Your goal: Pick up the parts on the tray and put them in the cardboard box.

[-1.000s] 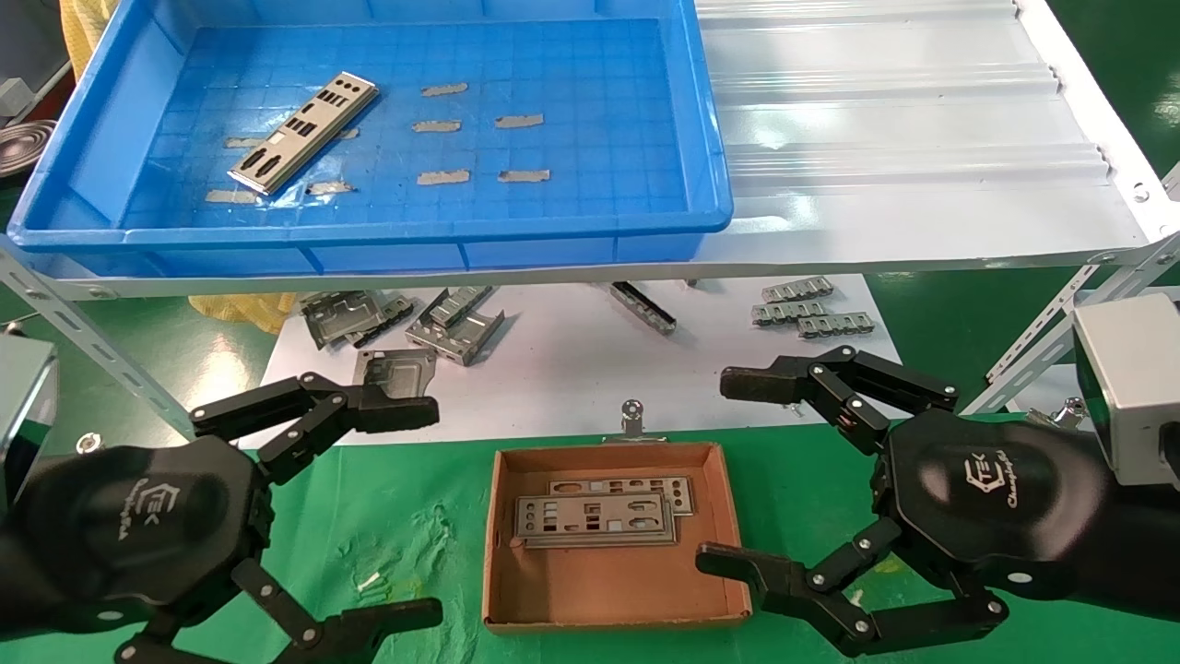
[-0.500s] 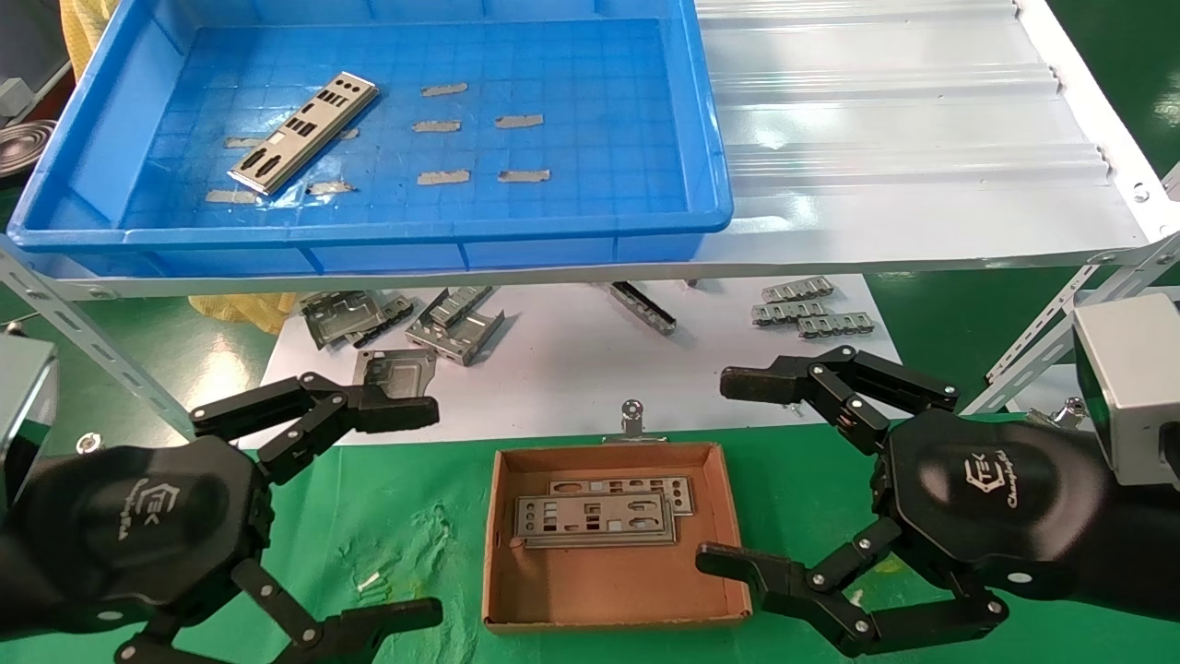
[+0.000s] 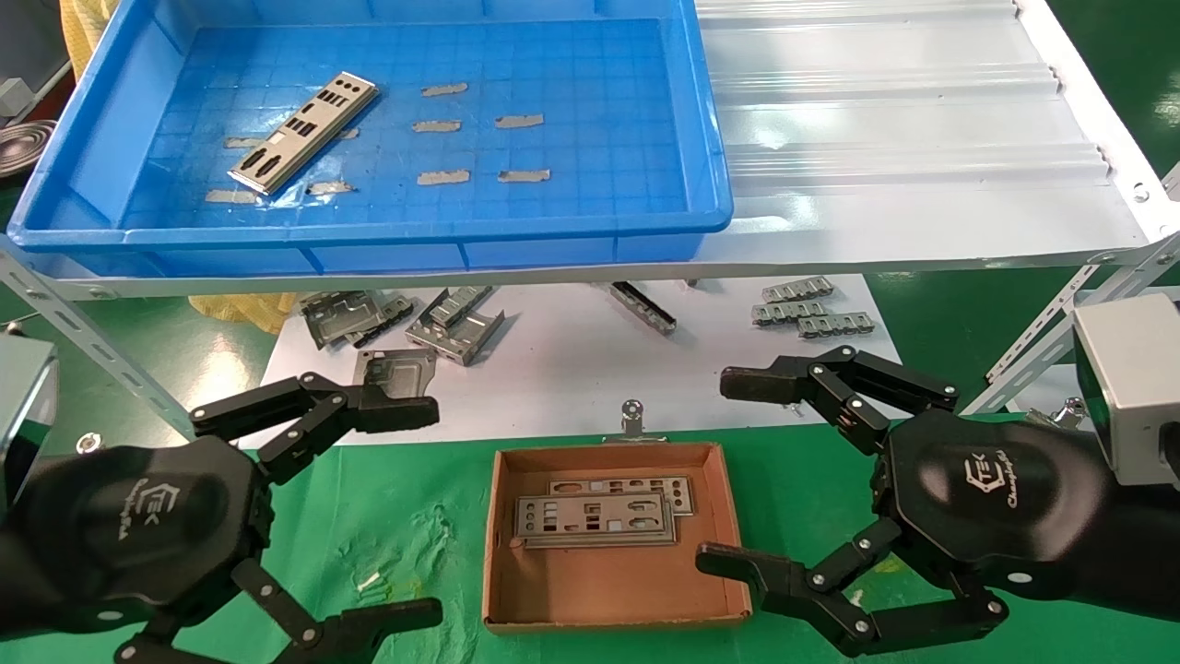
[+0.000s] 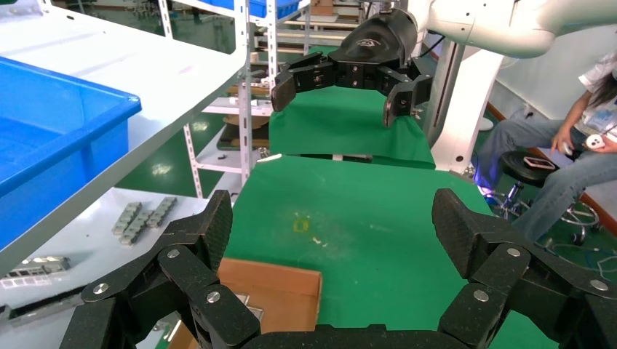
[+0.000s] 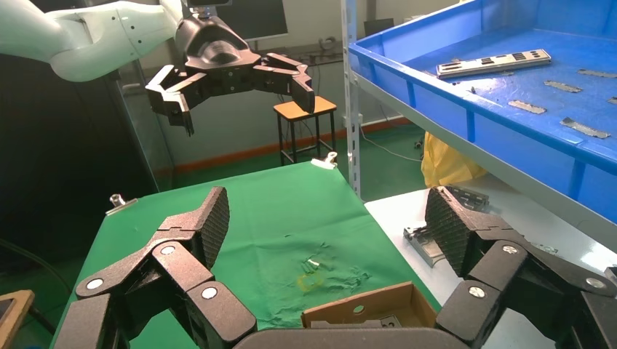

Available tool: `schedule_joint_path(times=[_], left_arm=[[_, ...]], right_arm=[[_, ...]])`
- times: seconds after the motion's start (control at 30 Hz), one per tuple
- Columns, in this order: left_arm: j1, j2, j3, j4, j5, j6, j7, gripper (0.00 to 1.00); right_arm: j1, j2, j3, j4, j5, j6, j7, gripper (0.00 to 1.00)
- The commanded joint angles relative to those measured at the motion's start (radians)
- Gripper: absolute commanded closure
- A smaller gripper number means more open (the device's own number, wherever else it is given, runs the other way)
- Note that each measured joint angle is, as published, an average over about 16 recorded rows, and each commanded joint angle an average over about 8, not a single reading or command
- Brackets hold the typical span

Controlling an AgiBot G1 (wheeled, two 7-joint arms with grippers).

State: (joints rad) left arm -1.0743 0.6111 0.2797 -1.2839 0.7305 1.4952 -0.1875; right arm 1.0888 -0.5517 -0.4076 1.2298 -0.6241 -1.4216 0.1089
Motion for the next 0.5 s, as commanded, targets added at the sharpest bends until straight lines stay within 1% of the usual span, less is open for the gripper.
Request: schedule_joint_path(times=[0.03,0.5], left_arm=[[0.0,0.0,0.0,0.0,0.0,0.0,0.0,0.0],[0.0,0.0,0.0,0.0,0.0,0.0,0.0,0.0]], right_arm=[[0.0,0.0,0.0,0.0,0.0,0.0,0.0,0.0],[0.0,0.0,0.0,0.0,0.0,0.0,0.0,0.0]])
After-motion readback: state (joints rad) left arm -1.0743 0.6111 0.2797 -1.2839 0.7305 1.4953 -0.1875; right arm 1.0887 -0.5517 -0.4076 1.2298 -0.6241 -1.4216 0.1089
